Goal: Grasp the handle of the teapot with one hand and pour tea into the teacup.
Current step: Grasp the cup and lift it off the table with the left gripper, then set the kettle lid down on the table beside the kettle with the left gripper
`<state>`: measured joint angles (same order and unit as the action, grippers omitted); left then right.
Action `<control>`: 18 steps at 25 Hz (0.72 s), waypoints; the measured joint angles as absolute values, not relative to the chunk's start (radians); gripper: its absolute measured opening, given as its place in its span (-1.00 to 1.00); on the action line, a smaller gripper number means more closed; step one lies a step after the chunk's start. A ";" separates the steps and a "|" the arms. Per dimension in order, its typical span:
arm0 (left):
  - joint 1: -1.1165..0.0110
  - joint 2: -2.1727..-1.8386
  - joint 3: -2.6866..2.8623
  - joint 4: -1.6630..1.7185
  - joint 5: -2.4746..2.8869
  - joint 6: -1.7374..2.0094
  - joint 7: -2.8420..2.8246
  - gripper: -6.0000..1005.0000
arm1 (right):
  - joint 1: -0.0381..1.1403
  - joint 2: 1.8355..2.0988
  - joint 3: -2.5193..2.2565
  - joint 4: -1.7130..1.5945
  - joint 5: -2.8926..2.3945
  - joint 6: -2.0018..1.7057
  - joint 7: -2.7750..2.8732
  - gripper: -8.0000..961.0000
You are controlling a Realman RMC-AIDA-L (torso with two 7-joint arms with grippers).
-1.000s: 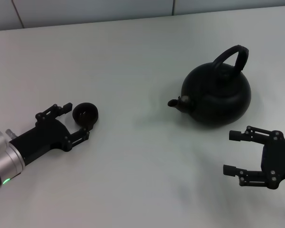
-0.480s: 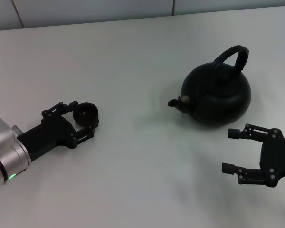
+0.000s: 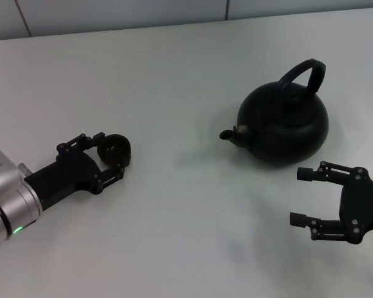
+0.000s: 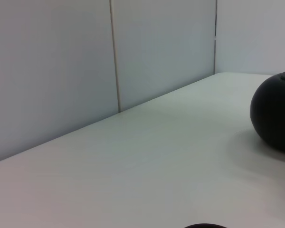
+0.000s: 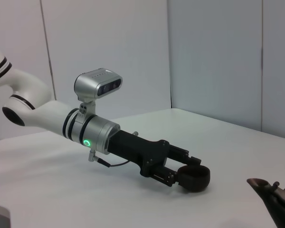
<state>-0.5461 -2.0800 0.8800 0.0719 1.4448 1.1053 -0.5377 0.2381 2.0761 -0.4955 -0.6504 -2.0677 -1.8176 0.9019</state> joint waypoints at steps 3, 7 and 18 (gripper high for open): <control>-0.549 -2.080 0.880 0.068 1.445 1.106 -0.538 0.39 | 0.238 2.076 -0.495 -0.650 -2.068 -1.819 0.902 0.69; -0.550 -2.080 0.880 0.067 1.445 1.124 -0.538 0.37 | 0.238 2.077 -0.495 -0.650 -2.066 -1.820 0.902 0.69; -0.694 -2.080 0.850 -0.079 1.448 1.158 -0.474 0.41 | 0.237 2.077 -0.495 -0.650 -2.055 -1.825 0.902 0.69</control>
<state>-0.6937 -2.0800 0.8503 -0.0789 1.4476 1.1580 -0.4743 0.2369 2.0769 -0.4955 -0.6504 -2.0549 -1.8247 0.9019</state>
